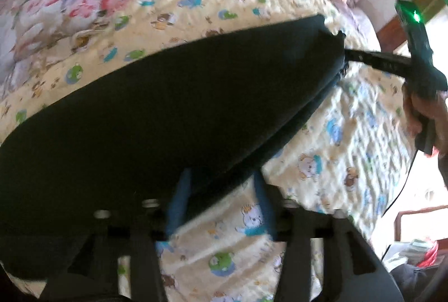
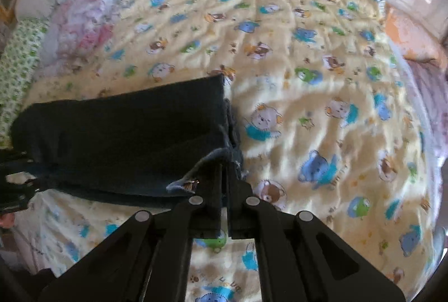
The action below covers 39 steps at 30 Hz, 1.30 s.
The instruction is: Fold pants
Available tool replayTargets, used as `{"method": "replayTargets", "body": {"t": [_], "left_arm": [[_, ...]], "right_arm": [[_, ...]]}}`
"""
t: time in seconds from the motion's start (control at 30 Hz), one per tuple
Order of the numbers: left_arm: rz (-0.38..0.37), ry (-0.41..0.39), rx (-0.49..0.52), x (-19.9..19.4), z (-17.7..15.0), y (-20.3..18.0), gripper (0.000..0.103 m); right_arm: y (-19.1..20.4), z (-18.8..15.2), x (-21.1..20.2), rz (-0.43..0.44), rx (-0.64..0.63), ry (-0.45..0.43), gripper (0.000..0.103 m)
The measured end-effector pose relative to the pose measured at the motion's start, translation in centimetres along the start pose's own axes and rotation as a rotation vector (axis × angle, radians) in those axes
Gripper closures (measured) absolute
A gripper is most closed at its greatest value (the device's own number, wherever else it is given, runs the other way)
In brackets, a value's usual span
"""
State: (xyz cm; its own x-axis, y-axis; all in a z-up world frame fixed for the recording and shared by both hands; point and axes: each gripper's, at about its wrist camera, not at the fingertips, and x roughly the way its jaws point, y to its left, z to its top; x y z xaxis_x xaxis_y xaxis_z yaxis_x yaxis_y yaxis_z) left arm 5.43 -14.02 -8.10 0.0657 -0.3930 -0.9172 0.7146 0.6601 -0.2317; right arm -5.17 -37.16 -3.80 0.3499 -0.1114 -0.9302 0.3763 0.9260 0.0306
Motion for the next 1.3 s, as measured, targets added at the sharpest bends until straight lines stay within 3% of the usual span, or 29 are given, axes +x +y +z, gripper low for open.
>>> {"method": "replayTargets", "body": {"t": [0.07, 0.2, 0.23, 0.37, 0.53, 0.73, 1.0, 1.1, 1.3], "left_arm": [[-0.006, -0.029, -0.034, -1.2, -0.6, 0.6, 0.044], [-0.013, -0.053, -0.115, -3.0, -2.2, 2.5, 0.044], [-0.011, -0.059, -0.132, -3.5, -2.5, 3.1, 0.044], [0.008, -0.090, -0.242, -5.5, -4.6, 6.3, 0.044], [0.015, -0.135, -0.400, -7.8, -7.4, 10.9, 0.044], [0.060, -0.202, -0.612, -11.3, -12.1, 17.3, 0.042], [0.094, -0.260, -0.856, -13.8, -17.1, 24.1, 0.031], [0.074, -0.261, -0.934, -13.6, -18.1, 26.3, 0.031], [0.109, -0.259, -1.041, -13.4, -19.2, 29.6, 0.031]], "right_arm": [[0.2, -0.1, -1.4, -0.017, 0.000, -0.027, 0.094], [0.5, -0.3, -4.4, -0.053, 0.022, -0.107, 0.065], [0.6, -0.4, -5.1, -0.048, 0.028, -0.130, 0.062], [2.9, 0.0, -6.3, 0.039, 0.021, -0.170, 0.062], [9.7, 0.7, -4.5, 0.207, -0.112, -0.135, 0.062], [18.2, 0.6, -1.8, 0.320, -0.296, -0.069, 0.062], [27.9, -0.5, 1.3, 0.406, -0.521, 0.009, 0.062], [30.6, -1.0, 2.6, 0.400, -0.593, 0.039, 0.062], [34.6, -2.0, 4.6, 0.369, -0.745, 0.071, 0.062]]}}
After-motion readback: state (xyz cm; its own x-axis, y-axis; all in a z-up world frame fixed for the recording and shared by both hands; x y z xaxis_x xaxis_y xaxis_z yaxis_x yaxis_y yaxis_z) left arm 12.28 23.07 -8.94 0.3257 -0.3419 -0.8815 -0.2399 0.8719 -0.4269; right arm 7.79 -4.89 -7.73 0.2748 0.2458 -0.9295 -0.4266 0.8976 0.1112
